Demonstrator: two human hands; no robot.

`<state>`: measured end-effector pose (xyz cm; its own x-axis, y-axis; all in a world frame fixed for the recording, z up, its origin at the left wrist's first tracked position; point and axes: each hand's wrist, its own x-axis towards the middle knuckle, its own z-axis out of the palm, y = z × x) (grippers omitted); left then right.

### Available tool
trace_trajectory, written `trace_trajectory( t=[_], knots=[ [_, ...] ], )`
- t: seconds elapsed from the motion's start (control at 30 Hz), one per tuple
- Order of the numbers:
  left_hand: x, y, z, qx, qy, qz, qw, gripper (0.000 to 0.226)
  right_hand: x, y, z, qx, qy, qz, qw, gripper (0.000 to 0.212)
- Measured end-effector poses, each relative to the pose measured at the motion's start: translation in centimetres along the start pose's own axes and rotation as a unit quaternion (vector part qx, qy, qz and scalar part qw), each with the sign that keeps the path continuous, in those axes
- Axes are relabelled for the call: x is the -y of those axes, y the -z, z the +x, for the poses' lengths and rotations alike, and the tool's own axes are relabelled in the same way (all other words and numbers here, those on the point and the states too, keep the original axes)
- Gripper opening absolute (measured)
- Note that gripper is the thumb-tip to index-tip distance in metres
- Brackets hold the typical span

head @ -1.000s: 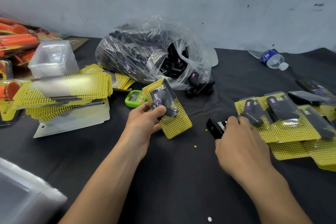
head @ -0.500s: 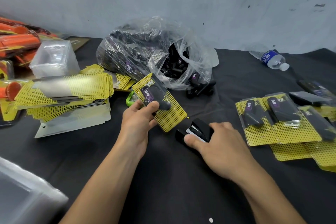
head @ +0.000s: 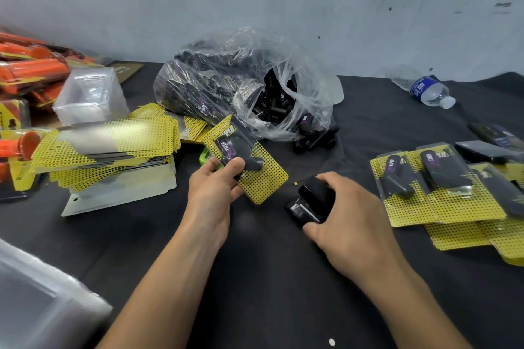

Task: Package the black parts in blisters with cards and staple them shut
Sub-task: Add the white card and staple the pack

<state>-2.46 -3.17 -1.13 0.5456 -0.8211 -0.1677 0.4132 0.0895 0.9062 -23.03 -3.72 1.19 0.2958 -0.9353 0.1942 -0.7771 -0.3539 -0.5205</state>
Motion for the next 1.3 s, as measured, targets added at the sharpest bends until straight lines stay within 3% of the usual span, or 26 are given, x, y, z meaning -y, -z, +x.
trace_trajectory(
  t=[0.07, 0.2, 0.3, 0.47, 0.5, 0.57, 0.63, 0.7, 0.77, 0.83, 0.9, 1.03, 1.3],
  knots=[
    [0.0, 0.0, 0.0, 0.002, 0.002, -0.002, 1.000, 0.017, 0.3, -0.4, -0.1, -0.040, 0.017, -0.044, 0.998, 0.047],
    [0.2, 0.0, 0.0, 0.008, 0.003, 0.002, 1.000, 0.016, -0.4, 0.4, 0.3, 0.069, -0.031, 0.043, 0.996, 0.033],
    [0.2, 0.0, 0.1, 0.013, 0.007, 0.001, 1.000, 0.015, -1.3, 1.8, 0.8, 0.123, -0.066, 0.156, 0.978, 0.037],
    [0.1, -0.2, 0.0, 0.012, 0.008, 0.001, 1.000, 0.019, -1.3, 2.4, 0.6, 0.163, -0.094, 0.193, 0.963, 0.023],
    [0.1, -0.2, 0.0, 0.012, 0.007, 0.003, 1.000, 0.019, -1.1, 2.6, 0.5, 0.170, -0.100, 0.189, 0.962, 0.032],
    [0.0, -0.2, -0.1, 0.012, 0.007, 0.002, 1.000, 0.020, -0.3, 2.7, -0.1, 0.205, -0.107, 0.138, 0.963, 0.066],
    [0.0, -0.2, -0.2, 0.016, 0.008, -0.002, 1.000, 0.020, 0.9, 2.2, -0.9, 0.233, -0.083, 0.013, 0.969, 0.086],
    [0.0, -0.2, -0.3, 0.026, 0.007, -0.010, 1.000, 0.021, 1.6, 1.1, -1.6, 0.224, -0.021, -0.127, 0.966, 0.076],
    [-0.1, -0.2, -0.3, 0.039, 0.009, -0.029, 0.999, 0.022, 1.9, 0.5, -1.7, 0.201, -0.002, -0.158, 0.967, 0.058],
    [-0.3, -0.1, -0.2, 0.060, 0.016, -0.058, 0.996, 0.020, 1.6, 0.6, -1.3, 0.183, -0.014, -0.089, 0.979, 0.053],
    [-0.6, -0.1, -0.3, 0.093, 0.021, -0.088, 0.992, 0.020, 1.1, 0.9, -0.6, 0.149, -0.033, 0.045, 0.987, 0.051],
    [-0.9, -0.4, -0.6, 0.147, 0.011, -0.100, 0.984, 0.037, 0.6, 1.1, -0.1, 0.148, -0.041, 0.242, 0.958, 0.055],
    [-0.9, -0.4, -1.0, 0.161, 0.002, -0.111, 0.981, 0.042, 0.8, 0.9, -0.2, 0.161, -0.015, 0.273, 0.948, 0.061]
  ],
)
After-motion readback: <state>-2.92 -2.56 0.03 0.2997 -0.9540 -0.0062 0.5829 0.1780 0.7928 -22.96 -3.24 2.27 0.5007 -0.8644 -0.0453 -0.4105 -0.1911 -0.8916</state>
